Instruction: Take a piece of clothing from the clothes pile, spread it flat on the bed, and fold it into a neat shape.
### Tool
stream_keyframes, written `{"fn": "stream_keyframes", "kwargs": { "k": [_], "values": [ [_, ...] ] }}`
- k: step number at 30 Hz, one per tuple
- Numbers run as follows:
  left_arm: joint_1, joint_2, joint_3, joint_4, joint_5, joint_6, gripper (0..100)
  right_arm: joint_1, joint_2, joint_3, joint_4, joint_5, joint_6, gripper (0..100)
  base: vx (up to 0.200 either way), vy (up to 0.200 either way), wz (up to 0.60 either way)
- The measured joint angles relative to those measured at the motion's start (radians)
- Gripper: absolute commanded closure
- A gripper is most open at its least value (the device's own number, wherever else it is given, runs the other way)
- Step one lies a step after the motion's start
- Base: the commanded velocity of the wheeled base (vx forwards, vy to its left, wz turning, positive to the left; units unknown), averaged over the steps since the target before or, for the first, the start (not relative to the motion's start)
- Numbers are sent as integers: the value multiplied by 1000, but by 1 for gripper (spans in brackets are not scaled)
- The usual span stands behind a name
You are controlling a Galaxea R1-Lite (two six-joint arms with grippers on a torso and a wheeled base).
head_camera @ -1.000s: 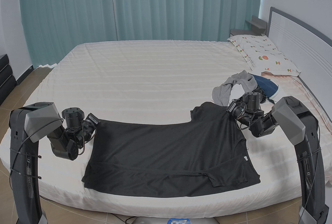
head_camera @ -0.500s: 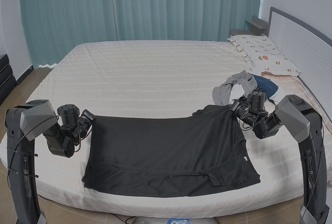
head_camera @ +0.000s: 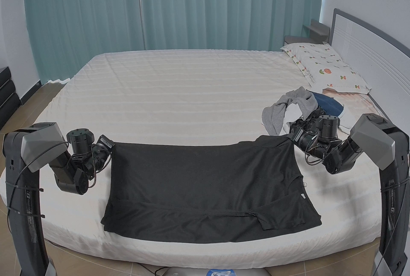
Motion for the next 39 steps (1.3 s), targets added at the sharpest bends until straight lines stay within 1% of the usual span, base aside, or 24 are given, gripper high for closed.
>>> {"fn": "stream_keyframes", "kwargs": {
  "k": [9,13,17,19,21,25,28,33,34,37,39],
  "values": [
    [18,-18,73,-56,-144,3,100,-28,-59,130,-37,67,-16,100,0,0,0],
    [29,-32,107,-77,-191,4,100,-36,-83,191,-60,104,-27,100,0,0,0],
    [49,-47,134,-87,-250,5,100,-39,-102,281,-91,142,-83,100,0,0,0],
    [61,-55,146,-94,-272,5,100,-39,-107,320,-116,150,-115,100,0,0,0],
    [69,-59,151,-110,-280,4,100,-39,-108,338,-142,149,-121,100,0,0,0],
    [76,-60,154,-157,-282,4,100,-32,-92,318,-202,115,-123,100,0,0,0],
    [77,-56,153,-170,-279,3,100,-25,-74,285,-210,86,-122,100,0,0,0],
    [78,-47,142,-180,-264,-1,100,-11,-36,170,-216,25,-118,100,0,0,0],
    [78,-43,134,-182,-253,-5,100,-4,-20,126,-218,-2,-117,100,0,0,0],
    [77,-36,118,-184,-231,-29,100,12,10,57,-220,-53,-115,100,0,0,0],
    [77,-32,108,-186,-220,-44,100,25,29,26,-222,-71,-115,100,0,0,0]
  ]
}}
